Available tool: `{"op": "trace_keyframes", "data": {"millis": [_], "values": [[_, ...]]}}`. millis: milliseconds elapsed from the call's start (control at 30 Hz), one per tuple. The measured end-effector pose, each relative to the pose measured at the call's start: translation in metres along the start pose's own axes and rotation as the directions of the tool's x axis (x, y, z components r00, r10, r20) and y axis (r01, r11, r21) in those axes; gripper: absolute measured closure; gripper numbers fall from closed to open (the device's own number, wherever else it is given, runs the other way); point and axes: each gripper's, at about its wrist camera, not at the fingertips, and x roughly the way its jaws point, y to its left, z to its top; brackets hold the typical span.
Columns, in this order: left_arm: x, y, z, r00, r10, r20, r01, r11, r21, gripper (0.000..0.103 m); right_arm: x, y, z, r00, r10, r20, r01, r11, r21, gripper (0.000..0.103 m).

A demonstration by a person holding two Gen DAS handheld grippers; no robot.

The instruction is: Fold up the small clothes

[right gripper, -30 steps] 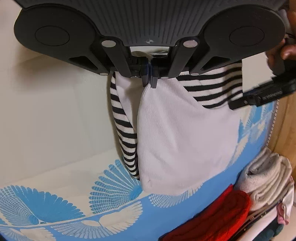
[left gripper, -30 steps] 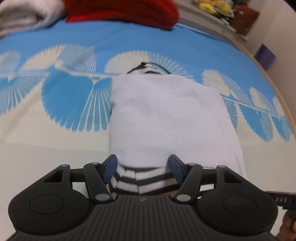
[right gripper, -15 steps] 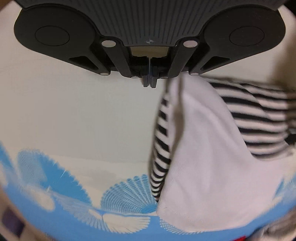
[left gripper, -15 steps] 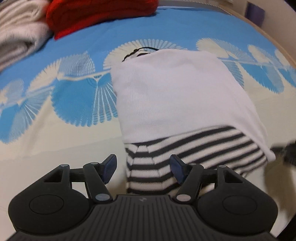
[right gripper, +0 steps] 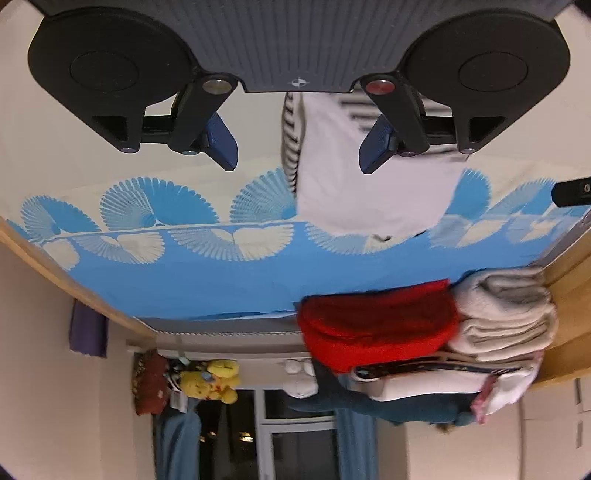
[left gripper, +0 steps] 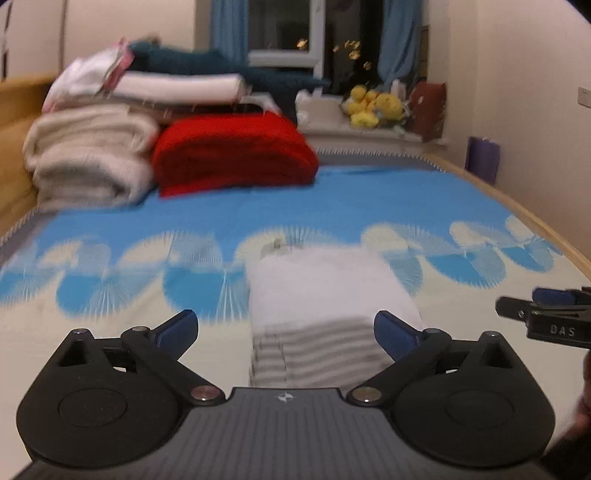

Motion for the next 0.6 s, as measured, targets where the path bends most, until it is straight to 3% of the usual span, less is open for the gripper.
{"op": "trace_keyframes", "data": {"millis": [100, 233, 333, 400, 600], "values": [[-0.019, -0.011, -0.026, 0.998, -0.001, -0.056, 0.000, 1.000, -0.007, 0.001, -0.011, 0.006, -0.010, 1.000, 0.011, -0.011, -0.011, 0.999, -0.039, 0.029], [-0.026, -0.023, -0.049, 0.999, -0.008, -0.044, 0.008, 1.000, -0.004, 0.001, -0.030, 0.014, -0.022, 1.000, -0.002, -0.006, 0.002, 1.000, -0.027, 0.029], [-0.016, -0.027, -0.066, 0.997, 0.040, -0.072, -0.040, 0.999, 0.001, 0.001, -0.037, 0.017, -0.037, 1.000, -0.012, -0.028, 0.012, 1.000, -0.006, 0.029], [-0.004, -0.021, -0.068, 0.991, 0.047, -0.126, -0.053, 0.998, -0.038, 0.001, -0.037, 0.017, -0.041, 0.999, -0.025, -0.046, 0.025, 1.000, 0.007, 0.029], [0.013, -0.015, -0.071, 0.986, 0.052, -0.161, -0.070, 0.992, -0.106, 0.001, -0.032, 0.018, -0.043, 0.998, -0.042, -0.038, 0.042, 0.999, -0.010, 0.027]]}}
